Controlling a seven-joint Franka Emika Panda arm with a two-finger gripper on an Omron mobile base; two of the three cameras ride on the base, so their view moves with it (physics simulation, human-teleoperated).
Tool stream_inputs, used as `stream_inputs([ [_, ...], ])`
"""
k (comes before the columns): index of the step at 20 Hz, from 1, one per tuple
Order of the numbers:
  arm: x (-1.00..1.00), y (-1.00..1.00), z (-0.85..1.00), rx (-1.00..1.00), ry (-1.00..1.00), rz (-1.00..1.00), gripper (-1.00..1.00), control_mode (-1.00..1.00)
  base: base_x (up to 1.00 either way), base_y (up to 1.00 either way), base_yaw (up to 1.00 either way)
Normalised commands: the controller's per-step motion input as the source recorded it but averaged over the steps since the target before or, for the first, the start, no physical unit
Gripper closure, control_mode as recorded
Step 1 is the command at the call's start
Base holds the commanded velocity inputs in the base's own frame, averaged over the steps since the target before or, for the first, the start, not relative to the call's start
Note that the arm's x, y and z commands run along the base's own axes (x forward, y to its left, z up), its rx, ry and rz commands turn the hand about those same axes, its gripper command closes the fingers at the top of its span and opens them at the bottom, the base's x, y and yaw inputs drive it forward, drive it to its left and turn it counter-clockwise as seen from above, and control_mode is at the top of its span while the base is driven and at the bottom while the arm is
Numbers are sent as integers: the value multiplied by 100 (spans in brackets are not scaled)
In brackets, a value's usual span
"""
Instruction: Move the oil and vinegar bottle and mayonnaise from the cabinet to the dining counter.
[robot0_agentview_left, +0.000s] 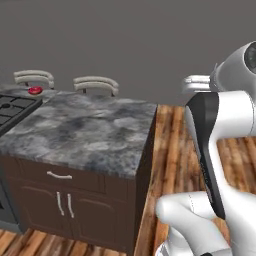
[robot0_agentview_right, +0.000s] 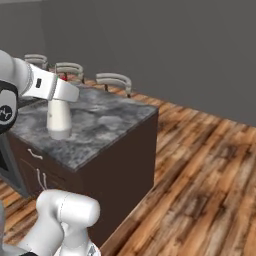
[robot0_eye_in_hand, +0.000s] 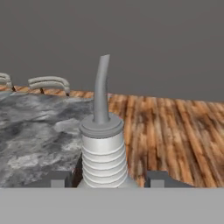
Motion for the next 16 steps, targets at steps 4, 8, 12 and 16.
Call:
stream_inputs([
  [4,0,0,0,0,0,0,100,100,56,-100,1],
  [8,0,0,0,0,0,0,100,100,52,-100,11],
  [12,0,0,0,0,0,0,100,100,48,-100,20],
  [16,0,0,0,0,0,0,100,100,45,-100,29],
])
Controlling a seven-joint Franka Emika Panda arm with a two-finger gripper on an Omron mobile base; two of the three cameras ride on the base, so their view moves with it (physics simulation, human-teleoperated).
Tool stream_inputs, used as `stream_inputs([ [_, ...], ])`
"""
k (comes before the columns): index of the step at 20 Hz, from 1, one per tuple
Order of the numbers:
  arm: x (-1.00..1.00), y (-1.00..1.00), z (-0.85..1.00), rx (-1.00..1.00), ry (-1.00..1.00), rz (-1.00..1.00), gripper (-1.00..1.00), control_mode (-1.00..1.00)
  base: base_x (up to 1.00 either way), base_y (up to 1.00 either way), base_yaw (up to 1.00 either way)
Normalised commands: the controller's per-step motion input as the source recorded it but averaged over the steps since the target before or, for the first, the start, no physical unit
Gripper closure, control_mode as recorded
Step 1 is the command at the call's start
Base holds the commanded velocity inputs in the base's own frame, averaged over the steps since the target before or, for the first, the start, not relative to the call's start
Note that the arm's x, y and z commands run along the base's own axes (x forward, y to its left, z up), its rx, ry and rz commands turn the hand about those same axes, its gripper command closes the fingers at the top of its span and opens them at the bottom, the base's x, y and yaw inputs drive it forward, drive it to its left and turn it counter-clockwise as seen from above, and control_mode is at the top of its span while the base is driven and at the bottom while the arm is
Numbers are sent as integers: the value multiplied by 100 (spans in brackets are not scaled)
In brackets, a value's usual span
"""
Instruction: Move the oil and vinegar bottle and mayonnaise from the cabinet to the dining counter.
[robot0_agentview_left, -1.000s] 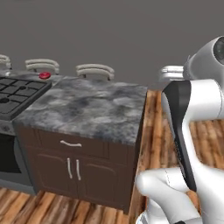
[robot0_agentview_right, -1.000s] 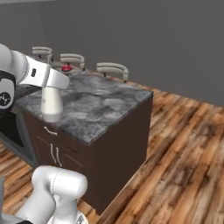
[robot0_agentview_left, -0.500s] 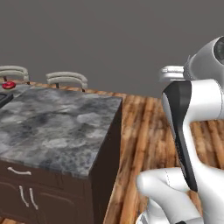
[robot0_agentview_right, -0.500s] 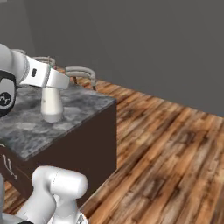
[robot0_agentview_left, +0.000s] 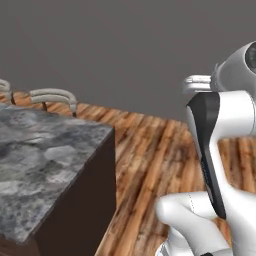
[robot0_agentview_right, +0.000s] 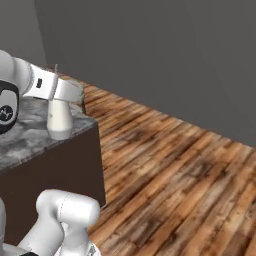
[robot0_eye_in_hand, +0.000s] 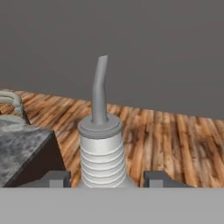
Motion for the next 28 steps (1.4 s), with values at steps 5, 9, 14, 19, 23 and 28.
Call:
stream_inputs([
  [5,0,0,0,0,0,0,100,100,54,-84,39],
  [9,0,0,0,0,0,0,100,100,61,-68,44],
  [14,0,0,0,0,0,0,100,100,60,-68,44],
  [19,0,0,0,0,0,0,100,100,60,-93,36],
  [23,0,0,0,0,0,0,100,100,61,-98,33],
  [28,0,0,0,0,0,0,100,100,61,-89,36],
])
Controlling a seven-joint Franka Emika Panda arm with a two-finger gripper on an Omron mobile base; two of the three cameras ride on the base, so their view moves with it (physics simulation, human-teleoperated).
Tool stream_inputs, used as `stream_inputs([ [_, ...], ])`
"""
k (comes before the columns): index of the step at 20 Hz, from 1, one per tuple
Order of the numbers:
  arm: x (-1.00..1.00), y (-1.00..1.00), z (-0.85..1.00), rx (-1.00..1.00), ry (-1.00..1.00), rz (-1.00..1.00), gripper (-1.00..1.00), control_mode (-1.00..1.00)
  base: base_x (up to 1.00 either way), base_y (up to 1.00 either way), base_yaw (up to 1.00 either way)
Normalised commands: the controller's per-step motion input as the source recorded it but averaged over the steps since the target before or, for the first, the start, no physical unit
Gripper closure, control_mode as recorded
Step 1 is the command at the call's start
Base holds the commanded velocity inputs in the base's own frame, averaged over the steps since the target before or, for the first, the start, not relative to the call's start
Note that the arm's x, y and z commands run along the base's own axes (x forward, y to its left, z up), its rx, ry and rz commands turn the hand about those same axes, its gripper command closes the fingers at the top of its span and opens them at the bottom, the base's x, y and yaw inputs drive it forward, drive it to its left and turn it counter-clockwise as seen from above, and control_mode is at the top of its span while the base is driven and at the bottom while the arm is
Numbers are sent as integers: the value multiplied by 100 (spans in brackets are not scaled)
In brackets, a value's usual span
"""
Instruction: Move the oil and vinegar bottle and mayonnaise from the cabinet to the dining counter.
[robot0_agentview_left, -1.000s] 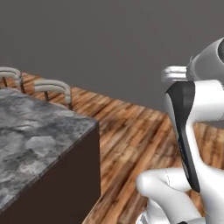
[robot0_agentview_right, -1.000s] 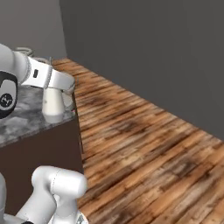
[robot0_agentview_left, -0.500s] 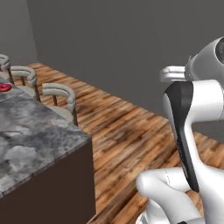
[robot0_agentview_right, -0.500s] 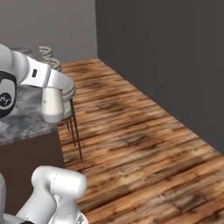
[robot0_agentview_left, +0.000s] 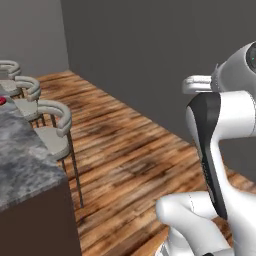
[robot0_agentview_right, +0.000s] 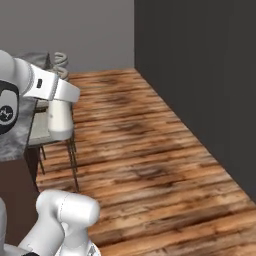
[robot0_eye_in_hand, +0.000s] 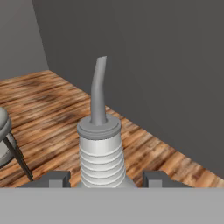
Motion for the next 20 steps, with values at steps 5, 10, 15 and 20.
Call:
stream_inputs([
  [5,0,0,0,0,0,0,100,100,64,-71,44],
  [10,0,0,0,0,0,0,100,100,84,-72,43],
  [15,0,0,0,0,0,0,100,100,100,-69,39],
  [20,0,0,0,0,0,0,100,100,100,-78,29],
])
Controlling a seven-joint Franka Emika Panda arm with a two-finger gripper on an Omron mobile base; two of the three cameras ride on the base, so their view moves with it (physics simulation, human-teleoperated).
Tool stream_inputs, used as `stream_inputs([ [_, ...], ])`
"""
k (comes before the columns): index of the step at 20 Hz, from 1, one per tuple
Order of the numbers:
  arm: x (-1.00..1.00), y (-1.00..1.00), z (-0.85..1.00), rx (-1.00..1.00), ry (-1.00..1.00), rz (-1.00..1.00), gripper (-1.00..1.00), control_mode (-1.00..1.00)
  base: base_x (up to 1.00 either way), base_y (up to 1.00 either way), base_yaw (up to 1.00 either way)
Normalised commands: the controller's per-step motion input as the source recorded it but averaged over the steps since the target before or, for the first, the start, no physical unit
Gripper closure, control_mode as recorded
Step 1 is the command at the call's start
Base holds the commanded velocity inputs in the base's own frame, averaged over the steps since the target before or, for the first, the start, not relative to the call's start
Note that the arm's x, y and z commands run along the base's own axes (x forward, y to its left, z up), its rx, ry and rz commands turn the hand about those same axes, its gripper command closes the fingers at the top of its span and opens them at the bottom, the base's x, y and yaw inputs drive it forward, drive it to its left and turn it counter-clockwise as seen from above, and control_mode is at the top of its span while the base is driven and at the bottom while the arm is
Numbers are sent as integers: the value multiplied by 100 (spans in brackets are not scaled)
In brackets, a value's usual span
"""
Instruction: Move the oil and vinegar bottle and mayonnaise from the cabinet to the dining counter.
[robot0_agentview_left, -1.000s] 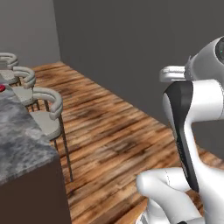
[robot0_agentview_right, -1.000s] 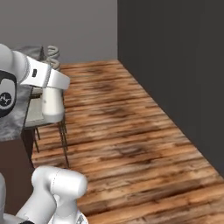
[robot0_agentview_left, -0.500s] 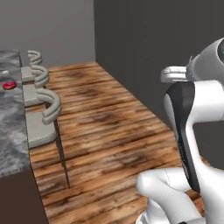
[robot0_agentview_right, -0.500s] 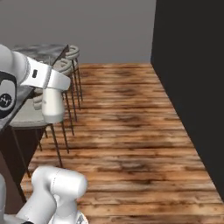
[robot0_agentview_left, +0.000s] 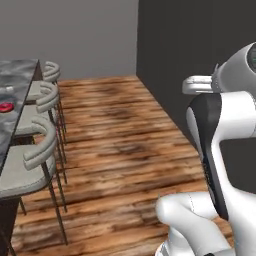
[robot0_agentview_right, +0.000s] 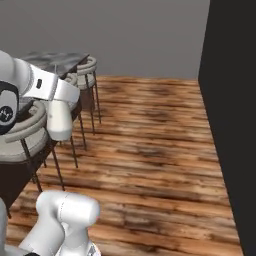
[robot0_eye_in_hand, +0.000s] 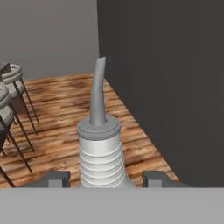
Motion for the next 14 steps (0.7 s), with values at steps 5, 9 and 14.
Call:
stream_inputs([
  [5,0,0,0,0,0,0,100,100,100,-80,27],
  [9,0,0,0,0,0,0,100,100,100,-64,33],
  [14,0,0,0,0,0,0,100,100,100,-42,42],
])
